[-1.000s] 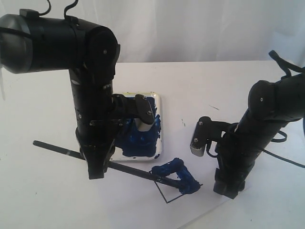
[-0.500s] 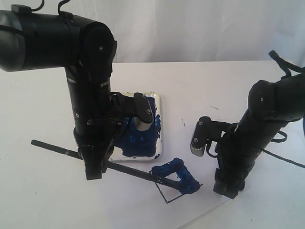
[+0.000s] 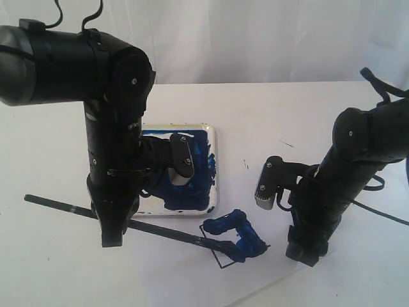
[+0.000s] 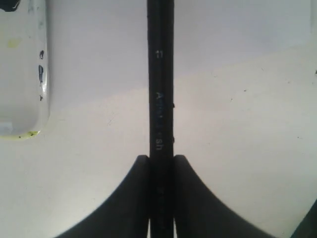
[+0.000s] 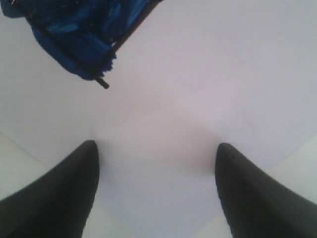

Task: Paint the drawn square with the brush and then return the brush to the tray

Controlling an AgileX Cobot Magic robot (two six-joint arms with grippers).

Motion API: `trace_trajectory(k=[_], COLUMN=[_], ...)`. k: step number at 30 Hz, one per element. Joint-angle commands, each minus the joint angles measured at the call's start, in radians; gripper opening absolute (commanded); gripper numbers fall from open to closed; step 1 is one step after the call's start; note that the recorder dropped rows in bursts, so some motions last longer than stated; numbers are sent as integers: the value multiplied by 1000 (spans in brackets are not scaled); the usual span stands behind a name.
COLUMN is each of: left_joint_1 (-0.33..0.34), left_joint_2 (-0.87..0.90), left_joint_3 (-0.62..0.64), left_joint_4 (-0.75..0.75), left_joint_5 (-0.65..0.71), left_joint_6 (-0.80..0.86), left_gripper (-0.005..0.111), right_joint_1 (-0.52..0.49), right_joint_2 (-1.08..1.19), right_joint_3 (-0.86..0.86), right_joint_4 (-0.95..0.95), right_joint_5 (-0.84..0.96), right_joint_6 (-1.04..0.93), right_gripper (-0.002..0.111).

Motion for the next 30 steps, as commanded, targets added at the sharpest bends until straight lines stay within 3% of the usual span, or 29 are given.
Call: trace_trajectory(k=[1,17,20,30], left_joint_1=[-1,-1,-1,-1], left_joint_2=[-16,-2,-2,-2], left_joint_3=[5,5,5,5], left_joint_4=[-30,-10,-10,-24], left_joint_5=[95,36,-45,-105], left_joint_6=[22,-47,-106,-110], left_gripper=[0,0,0,0], right_joint_1=[1,1,1,1], right_joint_2=[24,24,24,24], right_joint_3=[8,8,8,8], right_joint_4=[2,2,2,2], right_joint_5=[0,0,0,0], right_joint_6=[3,3,3,3], right_gripper=[63,63,63,63])
